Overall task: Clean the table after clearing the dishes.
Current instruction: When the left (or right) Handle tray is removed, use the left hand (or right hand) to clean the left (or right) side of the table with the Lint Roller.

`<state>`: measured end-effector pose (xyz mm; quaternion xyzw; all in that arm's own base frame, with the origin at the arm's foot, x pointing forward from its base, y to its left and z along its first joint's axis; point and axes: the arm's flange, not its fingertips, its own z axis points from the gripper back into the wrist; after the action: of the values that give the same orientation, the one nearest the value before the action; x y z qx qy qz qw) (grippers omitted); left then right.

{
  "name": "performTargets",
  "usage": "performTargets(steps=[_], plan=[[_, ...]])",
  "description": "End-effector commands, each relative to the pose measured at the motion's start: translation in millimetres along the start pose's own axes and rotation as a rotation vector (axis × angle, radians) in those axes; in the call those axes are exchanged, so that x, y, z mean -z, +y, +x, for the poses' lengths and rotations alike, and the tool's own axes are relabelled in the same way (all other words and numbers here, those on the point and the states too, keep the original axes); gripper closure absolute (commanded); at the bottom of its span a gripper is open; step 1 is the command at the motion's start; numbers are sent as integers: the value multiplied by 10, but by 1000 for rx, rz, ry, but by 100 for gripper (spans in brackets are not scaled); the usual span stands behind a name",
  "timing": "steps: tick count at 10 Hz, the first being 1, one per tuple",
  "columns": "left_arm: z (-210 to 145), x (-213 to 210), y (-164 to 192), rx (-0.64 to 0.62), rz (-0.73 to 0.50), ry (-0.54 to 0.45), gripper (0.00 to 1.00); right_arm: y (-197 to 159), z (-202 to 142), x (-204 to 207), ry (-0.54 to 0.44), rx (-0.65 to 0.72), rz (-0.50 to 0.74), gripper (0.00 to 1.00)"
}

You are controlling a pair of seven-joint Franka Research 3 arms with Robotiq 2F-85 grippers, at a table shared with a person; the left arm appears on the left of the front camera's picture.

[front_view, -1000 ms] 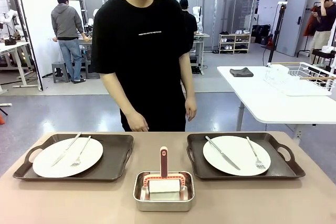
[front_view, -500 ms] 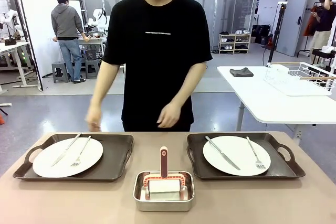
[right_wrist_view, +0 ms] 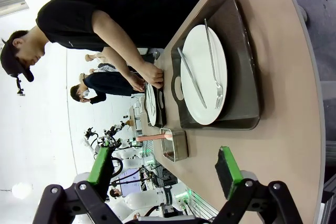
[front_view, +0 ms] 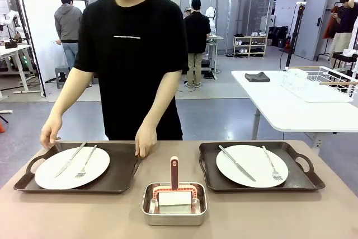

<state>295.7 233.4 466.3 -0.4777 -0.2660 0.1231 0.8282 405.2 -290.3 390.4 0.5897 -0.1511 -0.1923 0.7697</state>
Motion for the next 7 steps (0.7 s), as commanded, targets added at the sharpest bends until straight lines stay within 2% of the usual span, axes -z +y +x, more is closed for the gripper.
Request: performTargets(steps=[1, 7], plan=[[-16, -18, 15, 5, -13, 5, 0, 19, -13, -9, -2, -1, 2, 0], [-16, -18, 15, 5, -13, 5, 0, 19, -13, -9, -2, -1, 2, 0]])
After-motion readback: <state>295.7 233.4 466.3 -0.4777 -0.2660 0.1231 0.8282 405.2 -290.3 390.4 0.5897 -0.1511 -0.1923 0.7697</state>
